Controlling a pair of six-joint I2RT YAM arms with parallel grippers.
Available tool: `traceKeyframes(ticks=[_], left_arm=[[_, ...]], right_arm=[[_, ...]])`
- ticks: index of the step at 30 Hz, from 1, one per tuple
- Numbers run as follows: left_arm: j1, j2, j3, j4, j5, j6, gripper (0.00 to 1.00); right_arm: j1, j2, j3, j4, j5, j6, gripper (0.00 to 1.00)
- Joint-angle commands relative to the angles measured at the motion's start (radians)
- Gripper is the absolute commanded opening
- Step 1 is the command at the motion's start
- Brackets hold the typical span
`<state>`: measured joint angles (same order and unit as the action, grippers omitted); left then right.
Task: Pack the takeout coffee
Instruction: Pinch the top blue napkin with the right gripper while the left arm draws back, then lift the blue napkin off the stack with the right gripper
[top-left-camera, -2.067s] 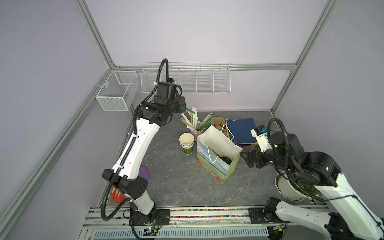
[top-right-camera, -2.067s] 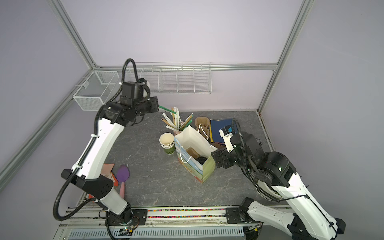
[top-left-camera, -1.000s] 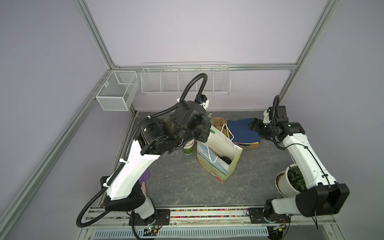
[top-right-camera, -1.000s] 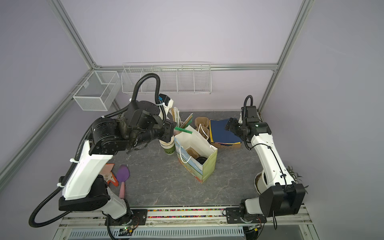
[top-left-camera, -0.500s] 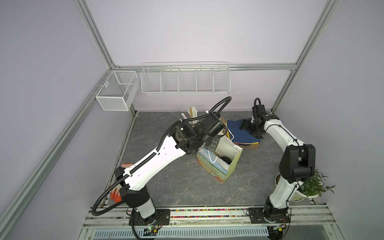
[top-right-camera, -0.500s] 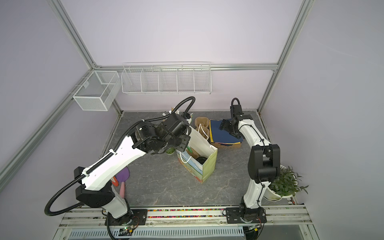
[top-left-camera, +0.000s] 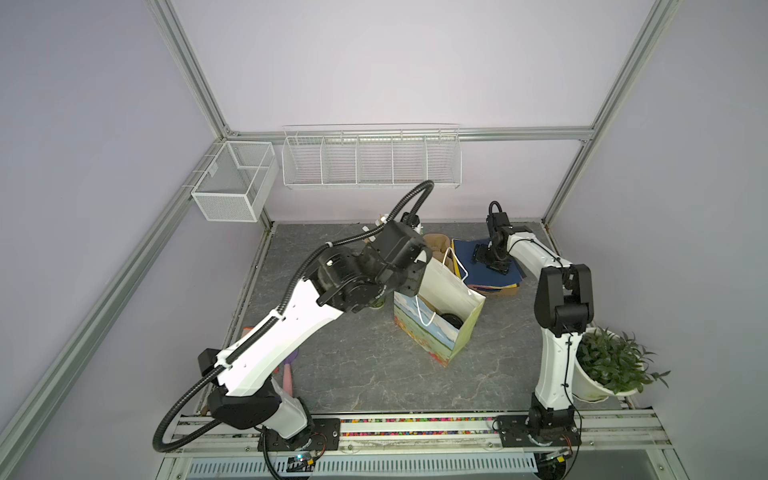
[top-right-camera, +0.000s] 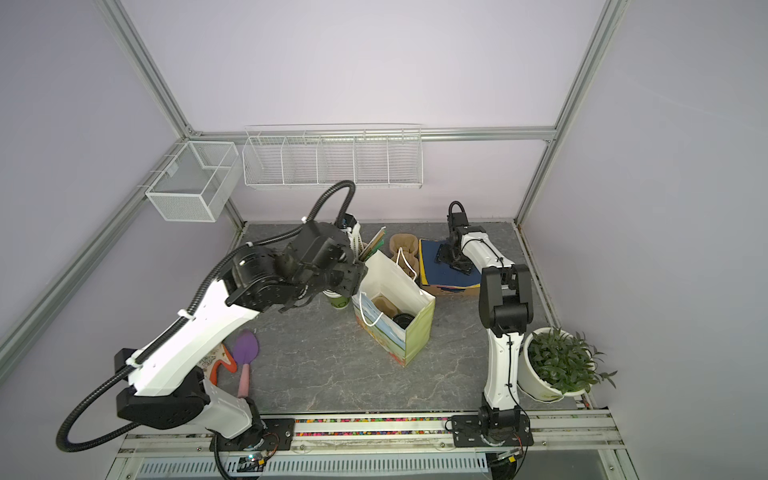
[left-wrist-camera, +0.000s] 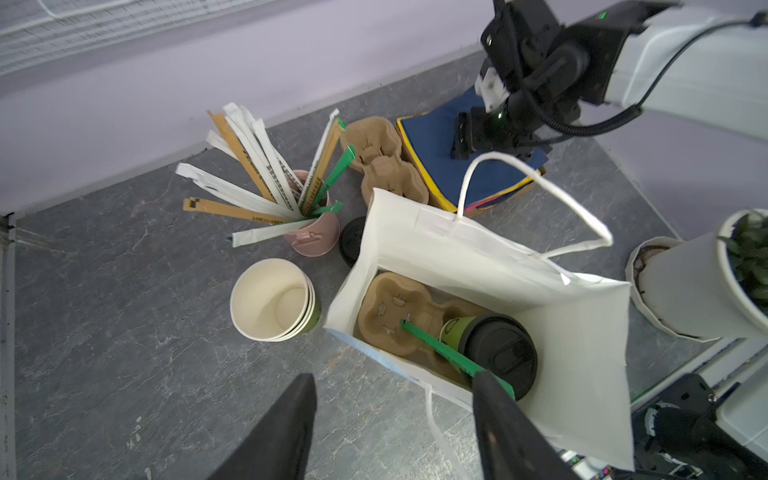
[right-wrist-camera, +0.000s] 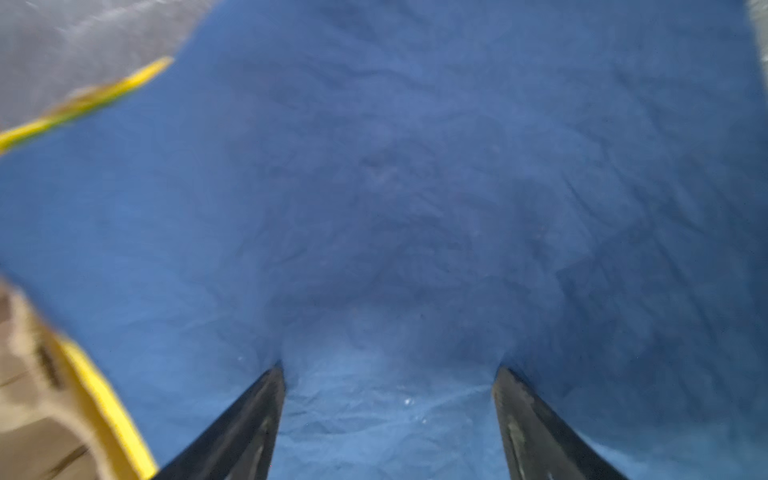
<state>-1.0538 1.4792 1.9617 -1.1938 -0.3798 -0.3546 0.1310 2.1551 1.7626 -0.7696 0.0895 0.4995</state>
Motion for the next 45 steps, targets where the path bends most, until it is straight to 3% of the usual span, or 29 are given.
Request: traceKeyframes(ticks=[1, 5, 13, 20, 38, 45], left_arm=[[0.001, -0.171, -0.113, 0.013, -0.085, 0.0, 0.66], [0.002, -0.322, -0.248, 0.029, -0.134, -0.024, 0.7], [0.002, -0.508, -0.468, 0.016, -0.18, -0.103, 0.71], [0.002, -0.564, -0.542, -0.002, -0.202, -0.133, 0.72], [0.002, -0.542, -0.591, 0.001, -0.223, -0.124, 0.75], [0.004, -0.539, -0.612, 0.014, -0.227, -0.121, 0.76]], right_arm=[[0.001, 0.042, 0.04, -0.024, 0.02, -0.009, 0.67], [0.002, 0.039, 0.026, -0.005, 0.002, 0.0, 0.48], [0.002, 0.032, 0.001, 0.016, -0.017, 0.002, 0.29], [0.002, -0.025, -0.023, 0.03, -0.007, 0.01, 0.25], [0.002, -0.092, -0.041, 0.037, 0.012, 0.027, 0.18], [0.002, -0.146, -0.067, 0.057, 0.0, 0.039, 0.08]])
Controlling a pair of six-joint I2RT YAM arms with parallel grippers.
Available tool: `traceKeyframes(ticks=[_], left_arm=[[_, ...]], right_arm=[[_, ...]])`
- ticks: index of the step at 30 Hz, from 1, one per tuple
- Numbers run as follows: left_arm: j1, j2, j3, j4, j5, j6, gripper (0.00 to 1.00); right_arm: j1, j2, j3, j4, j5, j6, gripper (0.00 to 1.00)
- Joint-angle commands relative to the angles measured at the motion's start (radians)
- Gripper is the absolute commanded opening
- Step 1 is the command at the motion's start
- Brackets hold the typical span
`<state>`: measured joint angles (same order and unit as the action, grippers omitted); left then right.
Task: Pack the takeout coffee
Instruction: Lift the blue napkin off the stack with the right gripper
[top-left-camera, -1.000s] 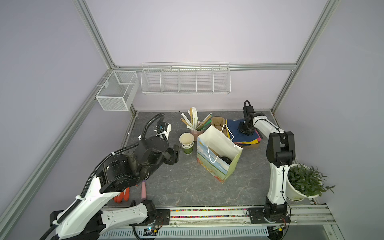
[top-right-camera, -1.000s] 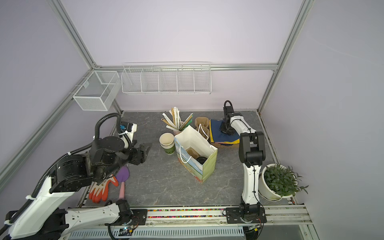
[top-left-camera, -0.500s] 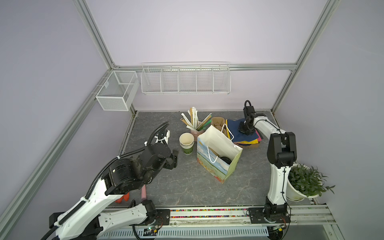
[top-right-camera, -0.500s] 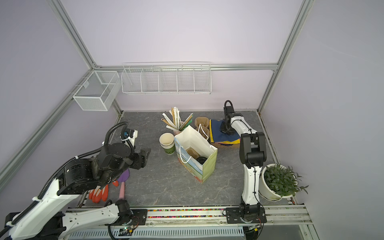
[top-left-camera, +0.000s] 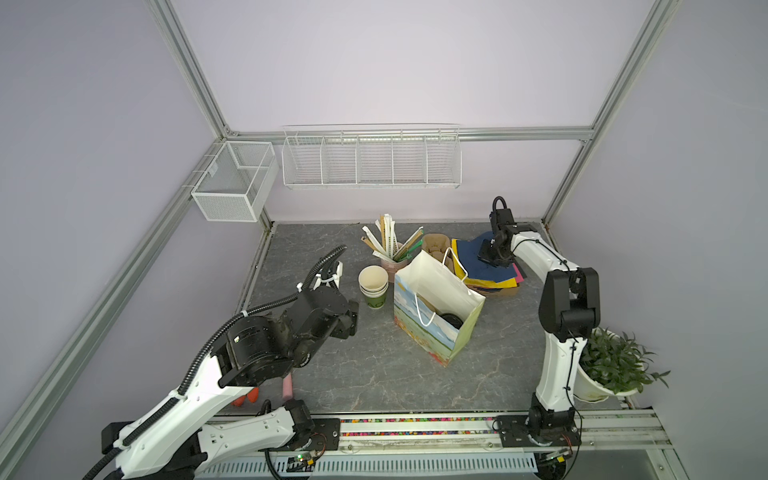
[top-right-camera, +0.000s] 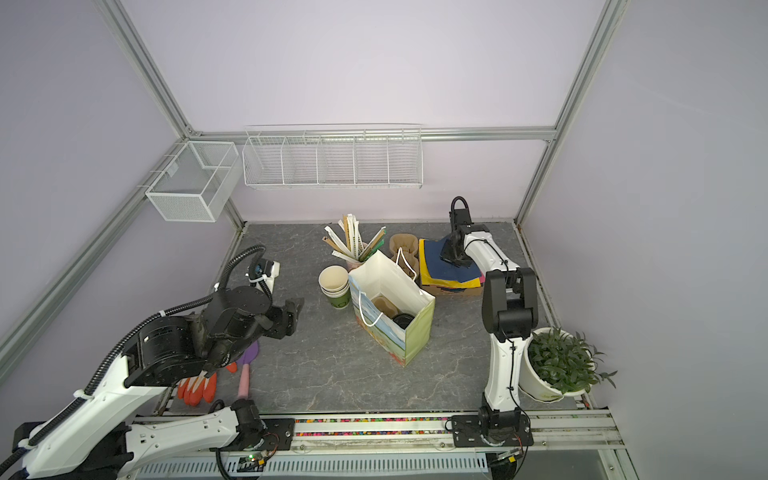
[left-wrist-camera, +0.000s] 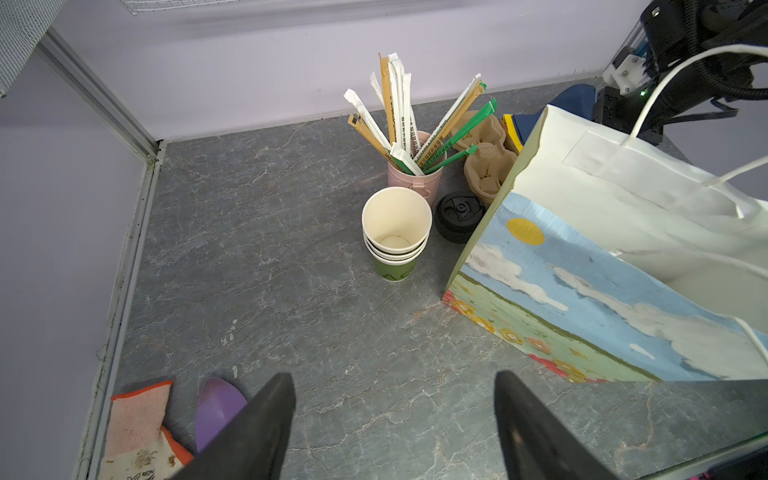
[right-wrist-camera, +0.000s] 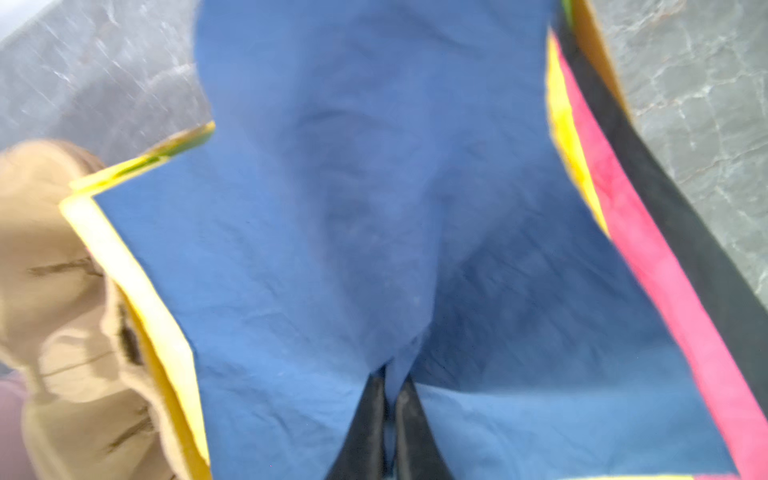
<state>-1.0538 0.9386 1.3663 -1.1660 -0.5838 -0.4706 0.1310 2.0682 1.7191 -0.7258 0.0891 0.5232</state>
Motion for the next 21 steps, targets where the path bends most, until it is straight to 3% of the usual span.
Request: traceKeyframes(ticks=[1, 10, 21], left_arm=[[0.005, 0.003, -0.02, -0.013, -0.022, -0.005, 0.77], [0.061, -0.031, -0.115, 0.058, 0.003, 0.023, 0.79], [0.173, -0.076, -0.25, 0.229, 0.062, 0.086, 0.85]], right_arm=[[0.002, -0.069, -0.022, 0.011, -0.005, 0.017, 0.07], [0.002, -0.245, -0.101, 0.032, -0.027, 0.046, 0.07], [0.066, -0.791, -0.302, 0.121, -0.054, 0.058, 0.07]])
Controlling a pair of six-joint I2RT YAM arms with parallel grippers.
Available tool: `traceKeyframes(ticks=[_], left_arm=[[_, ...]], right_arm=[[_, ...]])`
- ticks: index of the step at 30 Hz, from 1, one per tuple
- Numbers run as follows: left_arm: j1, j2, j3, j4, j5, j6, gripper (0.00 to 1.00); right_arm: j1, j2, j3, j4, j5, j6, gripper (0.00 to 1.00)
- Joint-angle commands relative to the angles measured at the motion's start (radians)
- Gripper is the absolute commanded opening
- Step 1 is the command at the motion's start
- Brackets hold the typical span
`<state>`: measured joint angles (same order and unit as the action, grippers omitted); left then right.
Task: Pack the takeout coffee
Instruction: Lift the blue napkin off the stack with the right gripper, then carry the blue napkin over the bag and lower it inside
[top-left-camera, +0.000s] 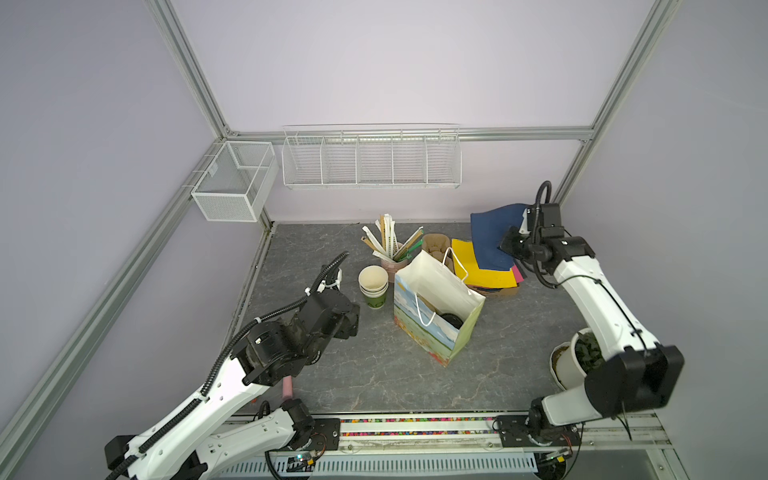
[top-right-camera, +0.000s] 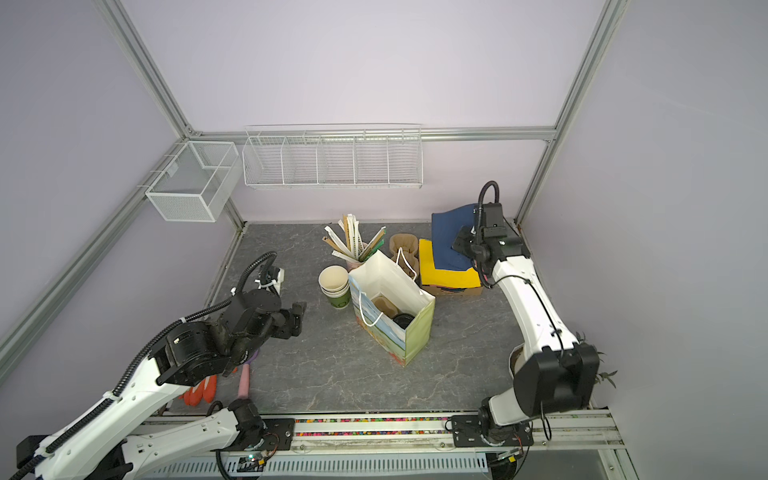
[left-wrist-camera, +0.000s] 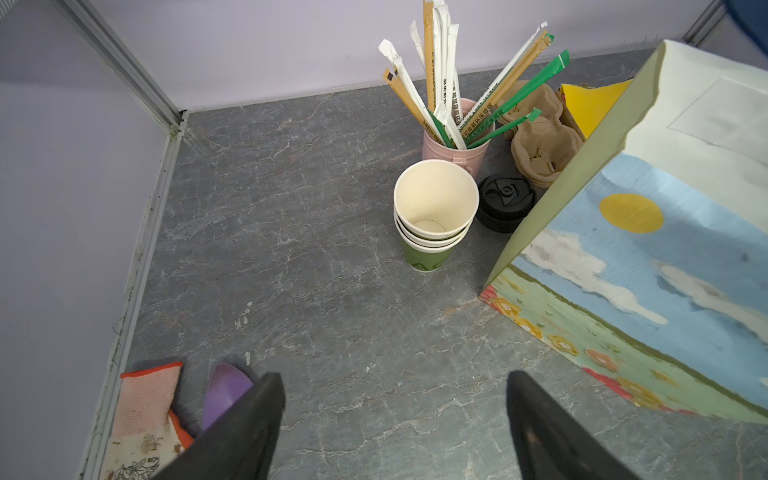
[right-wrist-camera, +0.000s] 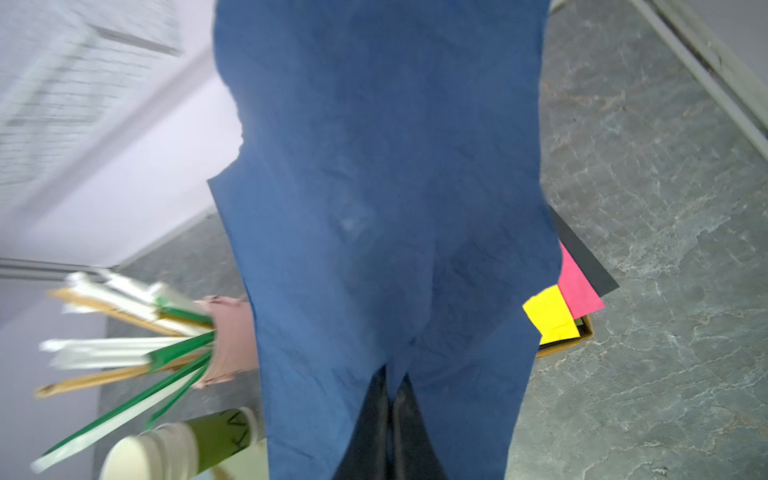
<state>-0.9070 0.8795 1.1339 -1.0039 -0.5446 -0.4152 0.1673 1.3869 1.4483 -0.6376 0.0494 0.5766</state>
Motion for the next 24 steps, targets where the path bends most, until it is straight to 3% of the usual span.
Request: traceKeyframes(ticks=[1, 5, 10, 13, 17, 24], left_arm=[[0.047, -0.02, -0.027, 0.081, 0.036, 0.034, 0.87], [0.127, -0.033, -0.06, 0.129, 0.065, 0.054, 0.88], [0.2, -0.062, -0.112, 0.188, 0.092, 0.084, 0.89], [0.232, -0.081, -0.14, 0.215, 0.099, 0.09, 0.89], [0.268, -0.089, -0.181, 0.232, 0.126, 0.096, 0.9], [0.276, -0.07, -0.194, 0.228, 0.143, 0.095, 0.9]], right_arm=[[0.032, -0.162, -0.036, 0.034, -0.011, -0.008, 0.07], [0.112, -0.321, -0.031, 0.033, -0.045, -0.054, 0.07], [0.233, -0.404, -0.02, 0.021, -0.166, -0.126, 0.07], [0.392, -0.412, -0.018, -0.011, -0.139, -0.189, 0.07], [0.602, -0.436, -0.045, -0.024, -0.007, -0.246, 0.07], [0.79, -0.309, -0.032, -0.096, 0.12, -0.296, 0.07]])
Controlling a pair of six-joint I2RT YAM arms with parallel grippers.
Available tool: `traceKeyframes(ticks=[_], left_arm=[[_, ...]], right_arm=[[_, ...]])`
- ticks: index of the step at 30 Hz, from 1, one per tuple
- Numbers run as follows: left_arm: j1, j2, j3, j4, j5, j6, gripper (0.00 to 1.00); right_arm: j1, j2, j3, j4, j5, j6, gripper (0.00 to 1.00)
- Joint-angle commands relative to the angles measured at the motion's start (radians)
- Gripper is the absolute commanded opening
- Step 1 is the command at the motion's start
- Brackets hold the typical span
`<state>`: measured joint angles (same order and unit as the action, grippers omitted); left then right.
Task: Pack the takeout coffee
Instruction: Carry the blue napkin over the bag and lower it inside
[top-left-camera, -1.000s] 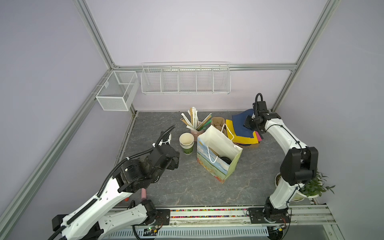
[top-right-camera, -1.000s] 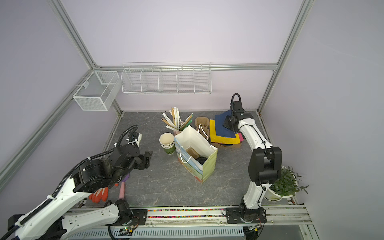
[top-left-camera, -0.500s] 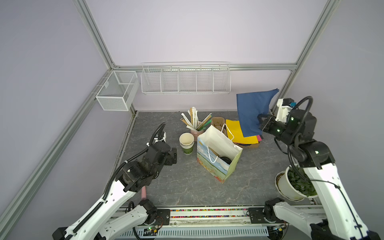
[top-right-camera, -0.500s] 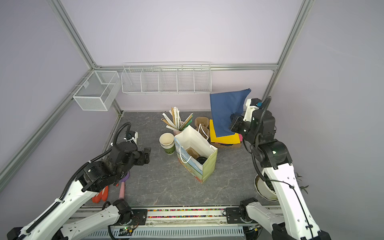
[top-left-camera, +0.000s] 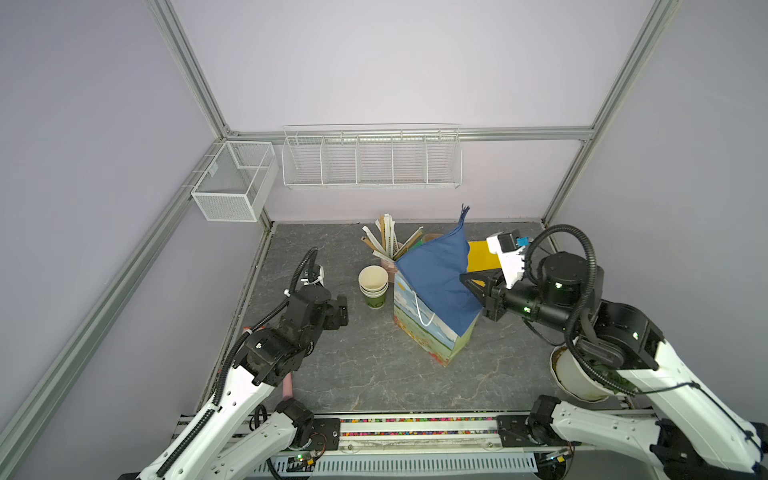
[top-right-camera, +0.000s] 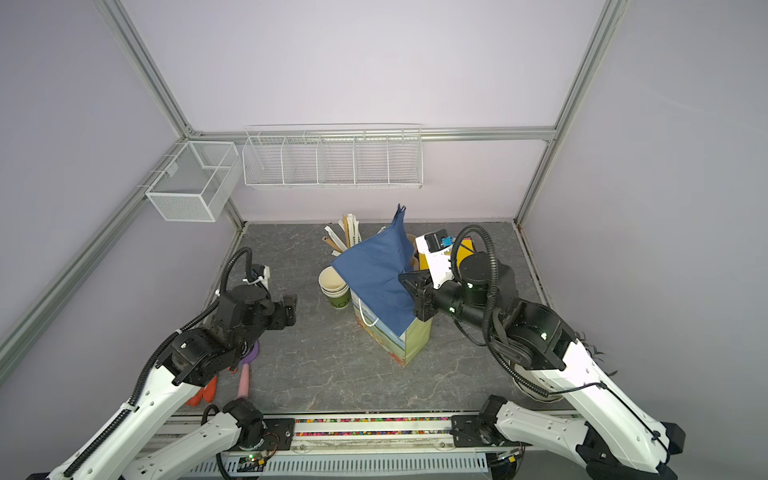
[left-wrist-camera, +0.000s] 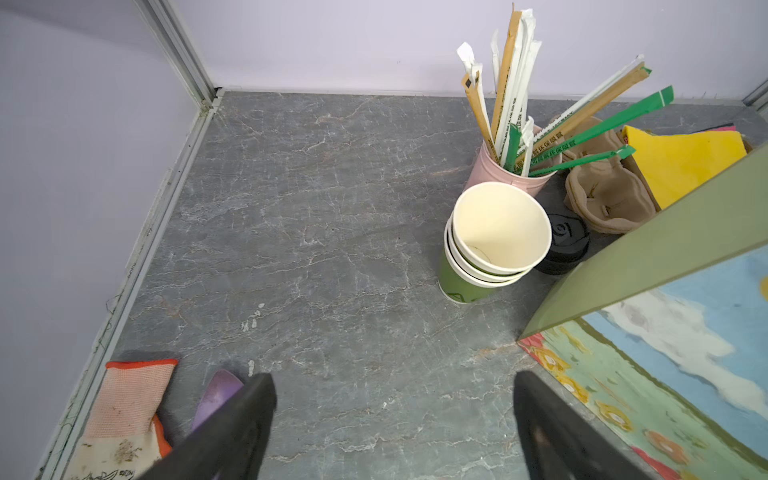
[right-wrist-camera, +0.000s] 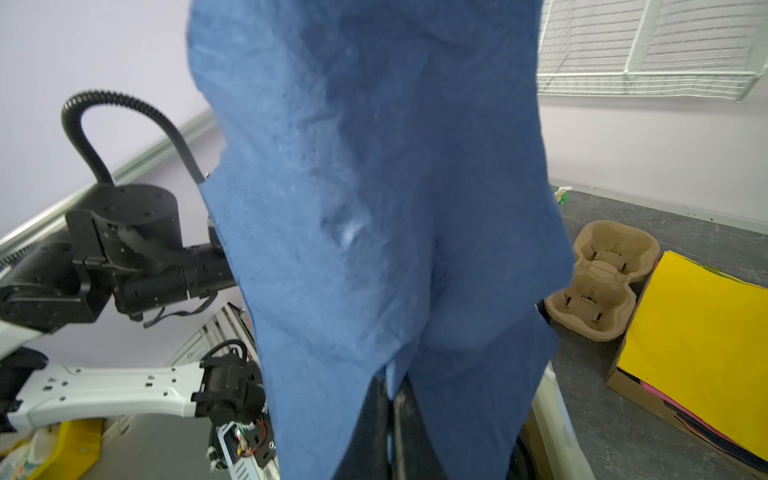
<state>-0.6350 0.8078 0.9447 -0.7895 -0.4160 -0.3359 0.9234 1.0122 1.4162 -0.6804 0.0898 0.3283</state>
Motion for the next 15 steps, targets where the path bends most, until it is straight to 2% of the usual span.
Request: traceKeyframes(ticks=[1, 5, 9, 15], left_arm=[[0.004, 0.001, -0.006, 0.012, 0.013, 0.017, 0.9], [0.004, -0.003, -0.014, 0.01, 0.014, 0.017, 0.9], [0.004, 0.006, -0.015, 0.012, 0.016, 0.02, 0.9], [0.004, 0.018, -0.016, 0.007, 0.022, 0.02, 0.9]], right_arm=[[0.039, 0.088, -0.007, -0.06, 0.099, -0.044, 0.07], [0.034, 0.14, -0.049, -0.057, 0.178, -0.044, 0.07], [0.018, 0.197, -0.023, -0.089, 0.188, -0.025, 0.07], [-0.052, 0.219, -0.032, -0.109, 0.135, 0.037, 0.07]])
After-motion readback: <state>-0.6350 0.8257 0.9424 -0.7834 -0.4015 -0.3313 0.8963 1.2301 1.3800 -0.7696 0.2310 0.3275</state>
